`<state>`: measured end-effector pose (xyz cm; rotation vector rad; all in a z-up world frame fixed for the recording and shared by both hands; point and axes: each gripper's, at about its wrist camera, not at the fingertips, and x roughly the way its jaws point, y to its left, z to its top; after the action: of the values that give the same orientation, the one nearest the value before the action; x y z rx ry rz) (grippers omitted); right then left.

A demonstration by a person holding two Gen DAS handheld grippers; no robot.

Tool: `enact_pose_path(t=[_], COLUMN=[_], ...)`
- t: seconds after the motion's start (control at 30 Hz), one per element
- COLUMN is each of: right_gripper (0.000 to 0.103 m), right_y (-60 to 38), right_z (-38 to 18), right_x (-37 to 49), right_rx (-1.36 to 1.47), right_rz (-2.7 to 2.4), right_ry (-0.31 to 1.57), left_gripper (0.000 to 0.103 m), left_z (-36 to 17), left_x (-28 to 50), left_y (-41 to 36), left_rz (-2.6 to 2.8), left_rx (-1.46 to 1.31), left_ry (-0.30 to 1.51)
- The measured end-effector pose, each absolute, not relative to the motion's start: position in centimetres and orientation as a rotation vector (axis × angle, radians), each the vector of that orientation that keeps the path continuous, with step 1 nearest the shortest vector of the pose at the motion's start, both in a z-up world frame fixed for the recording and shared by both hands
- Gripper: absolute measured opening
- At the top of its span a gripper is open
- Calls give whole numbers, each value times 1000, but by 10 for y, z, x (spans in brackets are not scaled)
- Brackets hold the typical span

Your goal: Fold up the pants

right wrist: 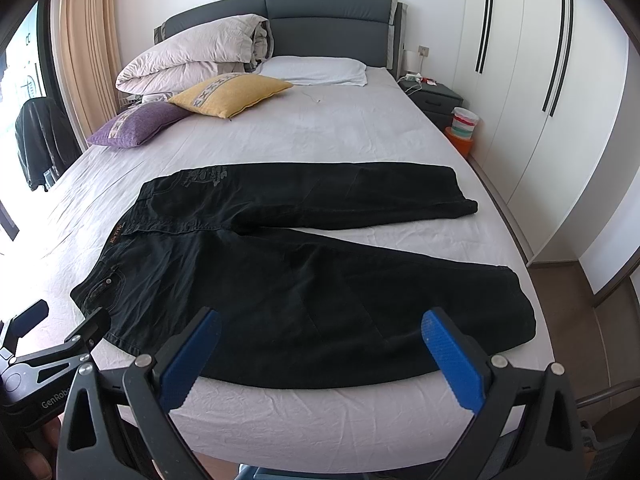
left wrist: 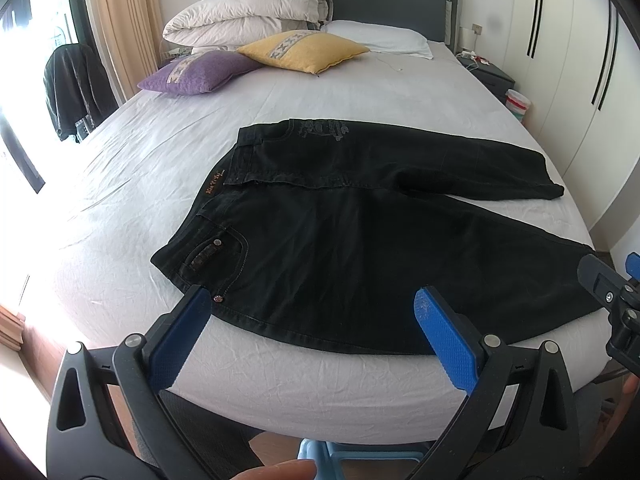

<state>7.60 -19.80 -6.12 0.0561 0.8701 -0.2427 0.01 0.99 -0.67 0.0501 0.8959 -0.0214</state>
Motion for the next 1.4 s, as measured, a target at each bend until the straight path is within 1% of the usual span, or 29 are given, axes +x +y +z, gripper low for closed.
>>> enact_pose_path(t=[0.67, 1.0, 1.17, 1.33, 1.4], right_gripper=[103, 103, 103, 103, 103], right_y=[-202, -212, -226, -247, -255], right_z=[-63, -63, -54, -50, -49], right_x=[75, 80, 95, 136, 151], right_rx=[60, 60, 75, 40, 26], right_rz=[-240, -213, -120, -25, -2], right_ry=[870, 860, 818, 766, 754], left_gripper=[103, 103, 103, 103, 103], left_z=[-11, -19, -45, -79, -92], left_x=[2, 3, 17, 37, 44], left_y=[9, 1, 16, 46, 48], left_rz=[-43, -35, -74, -191, -235], left_rx=[41, 162, 160, -46, -23], left_ry=[914, 906, 998, 1137, 1158])
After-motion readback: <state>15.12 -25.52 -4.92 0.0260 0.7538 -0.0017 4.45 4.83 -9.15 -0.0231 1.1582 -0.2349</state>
